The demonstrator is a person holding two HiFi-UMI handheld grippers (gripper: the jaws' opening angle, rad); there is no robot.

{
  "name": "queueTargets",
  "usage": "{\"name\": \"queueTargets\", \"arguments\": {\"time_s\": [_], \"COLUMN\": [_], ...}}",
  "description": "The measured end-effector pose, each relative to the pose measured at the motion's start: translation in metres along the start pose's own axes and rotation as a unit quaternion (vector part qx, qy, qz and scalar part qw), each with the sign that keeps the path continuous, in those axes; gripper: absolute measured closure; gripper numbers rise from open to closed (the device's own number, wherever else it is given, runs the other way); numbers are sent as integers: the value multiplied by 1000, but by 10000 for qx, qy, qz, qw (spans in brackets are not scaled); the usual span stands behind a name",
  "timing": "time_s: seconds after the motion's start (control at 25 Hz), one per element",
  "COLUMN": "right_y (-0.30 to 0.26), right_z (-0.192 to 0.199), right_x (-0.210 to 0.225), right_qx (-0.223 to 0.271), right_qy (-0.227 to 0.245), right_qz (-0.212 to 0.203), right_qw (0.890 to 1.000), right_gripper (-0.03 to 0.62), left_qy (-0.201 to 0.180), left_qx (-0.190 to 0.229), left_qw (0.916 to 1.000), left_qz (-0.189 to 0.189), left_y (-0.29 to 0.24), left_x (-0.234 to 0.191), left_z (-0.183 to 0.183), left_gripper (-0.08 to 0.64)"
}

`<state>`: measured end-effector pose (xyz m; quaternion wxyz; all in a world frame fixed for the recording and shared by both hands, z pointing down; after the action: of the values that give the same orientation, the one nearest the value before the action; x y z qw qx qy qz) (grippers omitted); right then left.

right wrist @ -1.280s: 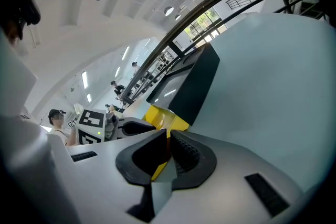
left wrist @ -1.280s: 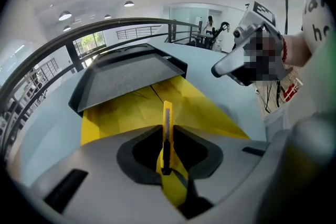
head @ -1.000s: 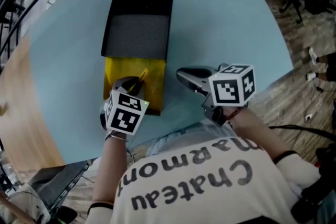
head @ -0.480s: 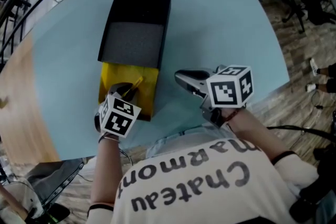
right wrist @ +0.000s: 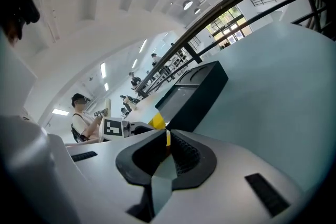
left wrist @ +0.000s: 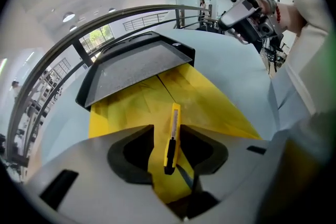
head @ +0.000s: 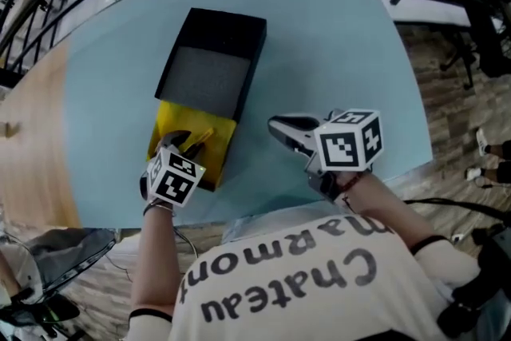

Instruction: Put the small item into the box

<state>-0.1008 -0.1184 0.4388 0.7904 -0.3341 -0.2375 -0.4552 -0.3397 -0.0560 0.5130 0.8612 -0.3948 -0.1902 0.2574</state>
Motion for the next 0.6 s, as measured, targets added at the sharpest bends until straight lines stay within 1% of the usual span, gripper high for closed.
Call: {"name": "queueTargets", "arguments": {"time_s": [0.08, 0.12, 0.16, 0.24, 0.36, 0.4, 0.44, 0.48, 0.52, 0.6], "right_y": [7, 9, 11, 13, 20, 23, 26, 29, 31, 36], "right_z": [-11, -16, -20, -24, -24, -25, -26, -28, -30, -34], "right_x": [3, 3, 3, 0, -6, -7, -8, -9, -9, -11], "right_qx": [-34, -51, -74, -149, -287, -315, -336, -354, -375, -453], "right_qy": [46, 76, 115, 211, 333, 362, 391, 426, 465, 549], "right_qz": [-121, -192, -265, -400, -586, -651, -721, -798, -883, -1064], "right_qw": [9999, 9998, 9996, 9989, 9973, 9967, 9961, 9953, 9943, 9918], "right_gripper": [545, 545, 545, 545, 545, 545, 545, 545, 545, 545], "left_qy": [28, 33, 52, 229, 757, 918, 1079, 1252, 1436, 1774], "left_qx": [-156, -192, -168, 48, 452, 589, 756, 956, 1185, 1675], "left_qw": [9996, 9992, 9985, 9963, 9893, 9859, 9819, 9769, 9705, 9547], "left_qz": [-225, -362, -523, -831, -1163, -1268, -1360, -1446, -1535, -1700], "left_y": [2, 4, 8, 17, 35, 42, 49, 55, 62, 72], "left_x": [2, 3, 3, 4, 8, 11, 15, 19, 24, 37], "left_z": [-10, -15, -21, -32, -43, -48, -54, -59, -66, -79], "left_gripper": [395, 369, 362, 362, 362, 365, 395, 455, 492, 513]}}
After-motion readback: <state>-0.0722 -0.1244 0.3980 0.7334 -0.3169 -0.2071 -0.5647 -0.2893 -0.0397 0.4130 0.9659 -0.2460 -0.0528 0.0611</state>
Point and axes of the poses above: the fingertips, and each gripper's own axes: y backward along the fingers, x to its right, z out of its underside, the point moved 7 cm from there along y, backward along the fingers, and after that the axes turned 12 degrees about x, right-handed, at the moved point
